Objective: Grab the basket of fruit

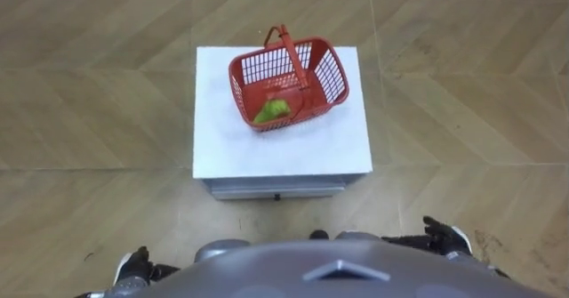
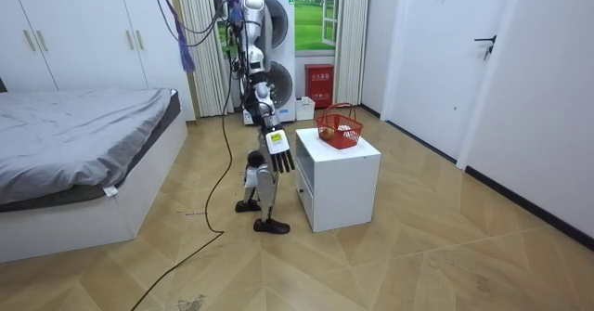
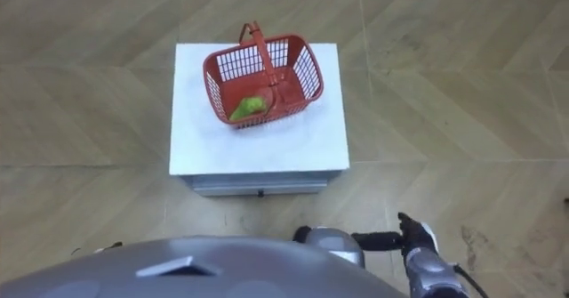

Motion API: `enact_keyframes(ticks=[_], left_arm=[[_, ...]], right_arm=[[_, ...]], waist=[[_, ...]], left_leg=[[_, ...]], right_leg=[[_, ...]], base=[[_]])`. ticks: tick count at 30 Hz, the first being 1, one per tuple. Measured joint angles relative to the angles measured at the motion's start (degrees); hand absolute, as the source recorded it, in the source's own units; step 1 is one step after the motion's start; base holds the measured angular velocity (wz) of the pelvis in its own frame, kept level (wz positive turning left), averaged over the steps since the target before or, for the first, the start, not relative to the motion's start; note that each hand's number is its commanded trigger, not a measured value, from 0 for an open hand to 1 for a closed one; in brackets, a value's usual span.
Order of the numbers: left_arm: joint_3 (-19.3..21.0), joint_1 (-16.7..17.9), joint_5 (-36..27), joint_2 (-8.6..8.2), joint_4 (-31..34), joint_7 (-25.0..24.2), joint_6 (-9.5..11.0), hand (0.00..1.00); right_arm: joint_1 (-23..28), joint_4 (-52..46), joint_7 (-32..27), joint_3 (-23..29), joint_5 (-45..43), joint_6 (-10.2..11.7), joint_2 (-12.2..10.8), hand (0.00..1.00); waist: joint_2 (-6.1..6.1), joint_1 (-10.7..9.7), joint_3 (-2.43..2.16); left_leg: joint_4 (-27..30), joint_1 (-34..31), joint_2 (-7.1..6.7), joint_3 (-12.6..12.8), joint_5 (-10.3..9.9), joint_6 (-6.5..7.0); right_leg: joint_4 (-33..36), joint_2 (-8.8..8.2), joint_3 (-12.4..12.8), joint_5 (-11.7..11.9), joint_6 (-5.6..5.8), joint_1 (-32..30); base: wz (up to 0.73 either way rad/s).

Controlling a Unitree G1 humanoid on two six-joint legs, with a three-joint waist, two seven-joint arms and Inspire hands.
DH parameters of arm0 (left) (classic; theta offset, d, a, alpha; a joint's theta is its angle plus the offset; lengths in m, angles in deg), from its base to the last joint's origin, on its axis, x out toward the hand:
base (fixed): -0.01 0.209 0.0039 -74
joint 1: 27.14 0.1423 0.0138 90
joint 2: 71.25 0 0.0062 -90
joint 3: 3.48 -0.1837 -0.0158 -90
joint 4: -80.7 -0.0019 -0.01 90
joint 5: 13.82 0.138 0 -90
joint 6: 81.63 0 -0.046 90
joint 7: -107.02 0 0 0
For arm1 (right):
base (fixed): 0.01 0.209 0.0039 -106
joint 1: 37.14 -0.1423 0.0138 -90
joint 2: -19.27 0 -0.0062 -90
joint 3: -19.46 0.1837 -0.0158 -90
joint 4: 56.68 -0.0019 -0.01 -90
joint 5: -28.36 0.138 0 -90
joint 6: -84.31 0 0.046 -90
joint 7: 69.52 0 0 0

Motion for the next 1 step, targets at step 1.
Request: enact_keyframes(ticks=[1], left_arm=[[0.0, -0.01, 0.54, -0.13, 0.0, -0.13, -0.25, 0.0]], right_arm=[[-0.19, 0.39, 0.04, 0.3, 0.0, -0.13, -0.07, 0.0]], waist=[[0.0, 0.01, 0.0]], left_leg=[[0.08, 0.07, 0.01, -0.01, 0.0, 0.0]], right_leg=[[0.0, 0.01, 0.0, 0.0, 0.0, 0.07]], base=[[0.0]])
